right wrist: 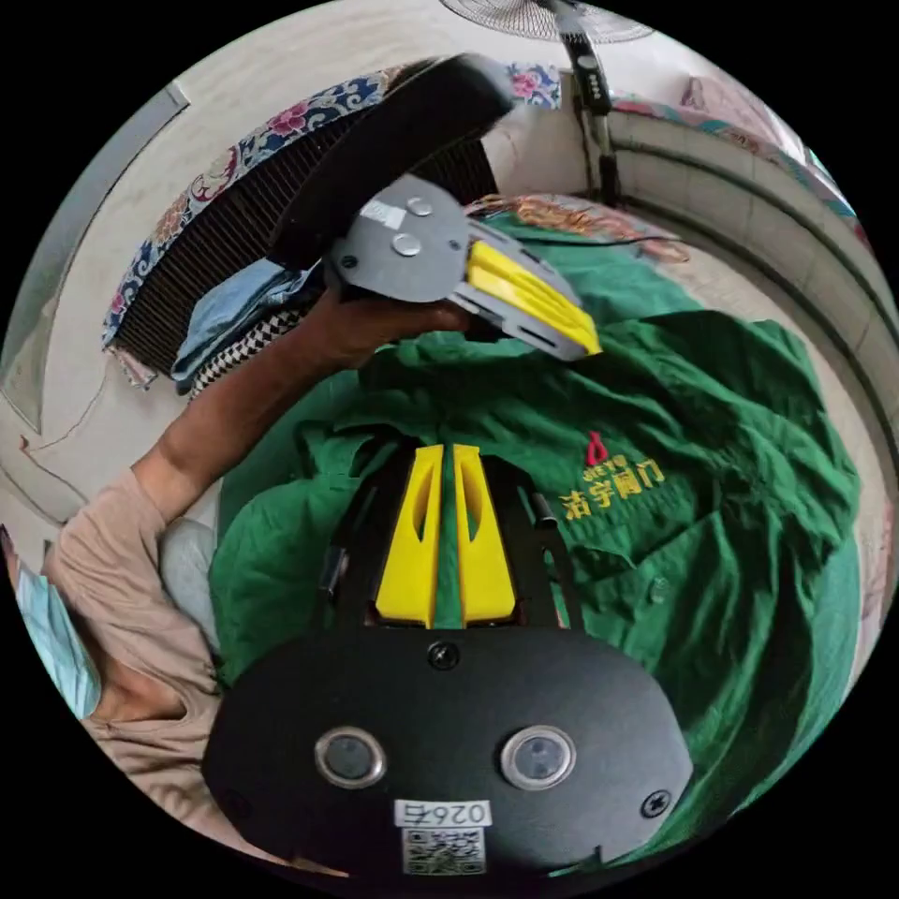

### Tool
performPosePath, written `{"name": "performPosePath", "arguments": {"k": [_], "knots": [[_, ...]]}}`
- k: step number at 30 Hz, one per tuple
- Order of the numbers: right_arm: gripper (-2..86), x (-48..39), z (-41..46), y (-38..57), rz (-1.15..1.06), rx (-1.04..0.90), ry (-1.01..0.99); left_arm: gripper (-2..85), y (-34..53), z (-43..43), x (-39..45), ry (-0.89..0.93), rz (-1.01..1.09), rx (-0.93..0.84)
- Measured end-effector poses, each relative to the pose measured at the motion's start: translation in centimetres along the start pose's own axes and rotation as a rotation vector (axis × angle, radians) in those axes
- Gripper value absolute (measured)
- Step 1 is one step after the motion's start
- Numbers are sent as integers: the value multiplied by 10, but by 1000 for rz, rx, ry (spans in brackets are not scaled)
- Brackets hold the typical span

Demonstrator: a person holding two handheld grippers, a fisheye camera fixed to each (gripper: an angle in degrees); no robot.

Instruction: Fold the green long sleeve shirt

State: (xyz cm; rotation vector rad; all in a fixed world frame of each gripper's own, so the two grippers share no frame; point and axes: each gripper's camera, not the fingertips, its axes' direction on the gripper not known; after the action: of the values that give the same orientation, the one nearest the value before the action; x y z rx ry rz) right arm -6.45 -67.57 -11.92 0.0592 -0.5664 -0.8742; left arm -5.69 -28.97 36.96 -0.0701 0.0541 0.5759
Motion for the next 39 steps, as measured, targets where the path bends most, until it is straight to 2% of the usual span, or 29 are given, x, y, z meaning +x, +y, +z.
{"name": "performPosePath", "arguments": {"k": [1,2,3,4,5,6,8,11,15,17,20,21,23,24,28,29,31,32,33,34,35,37,39], "knots": [[-10,5,28,-13,-19,-66,-238,-9,-5,37,-3,-29,49,-152],[-11,-5,56,-15,-40,-148,-428,-9,-1,32,-17,20,44,-96],[-11,-15,71,-13,-68,-210,-461,-9,-1,32,-28,63,43,-119],[-12,-37,88,-5,-127,-294,-406,-9,3,34,-57,200,-23,-141],[-12,-43,67,-3,-135,-208,-354,-9,13,33,-82,280,-95,-139],[-11,-45,58,-4,-154,-216,-344,-9,20,29,-91,288,-124,-118],[-9,-41,7,-1,-156,-83,-231,-9,65,-4,-112,291,-220,45],[-3,-33,-49,7,-140,44,-26,-6,151,-64,-121,371,-238,288],[46,-47,-79,6,-169,98,-30,14,273,-121,-109,328,-322,479],[76,-65,-67,-11,-219,60,-71,57,346,-132,-93,325,-381,570],[134,-71,-27,-49,-207,-39,-66,111,401,-124,-74,361,-359,637],[122,-68,-15,-58,-197,-80,-77,124,407,-122,-71,375,-348,639],[67,-58,23,-79,-206,-285,-265,167,422,-116,-58,399,-246,630],[51,-56,21,-79,-201,-272,-311,176,423,-116,-54,386,-211,620],[15,-58,-48,-61,-206,-23,-174,218,414,-113,-28,220,18,491],[9,-56,-69,-59,-202,43,-175,216,406,-111,-25,189,50,505],[7,-52,-85,-61,-207,76,-230,178,388,-103,-28,157,93,540],[8,-51,-88,-64,-222,73,-272,91,367,-93,-35,177,137,463],[8,-51,-89,-66,-226,68,-277,48,355,-88,-40,191,163,391],[8,-51,-89,-68,-231,50,-253,23,337,-79,-51,223,221,232],[9,-51,-85,-71,-232,25,-206,8,330,-74,-66,319,265,127],[14,-48,-74,-75,-227,-17,-149,0,332,-70,-95,434,229,71],[30,-44,-53,-83,-227,-69,-102,-3,341,-68,-121,459,153,65]]}}
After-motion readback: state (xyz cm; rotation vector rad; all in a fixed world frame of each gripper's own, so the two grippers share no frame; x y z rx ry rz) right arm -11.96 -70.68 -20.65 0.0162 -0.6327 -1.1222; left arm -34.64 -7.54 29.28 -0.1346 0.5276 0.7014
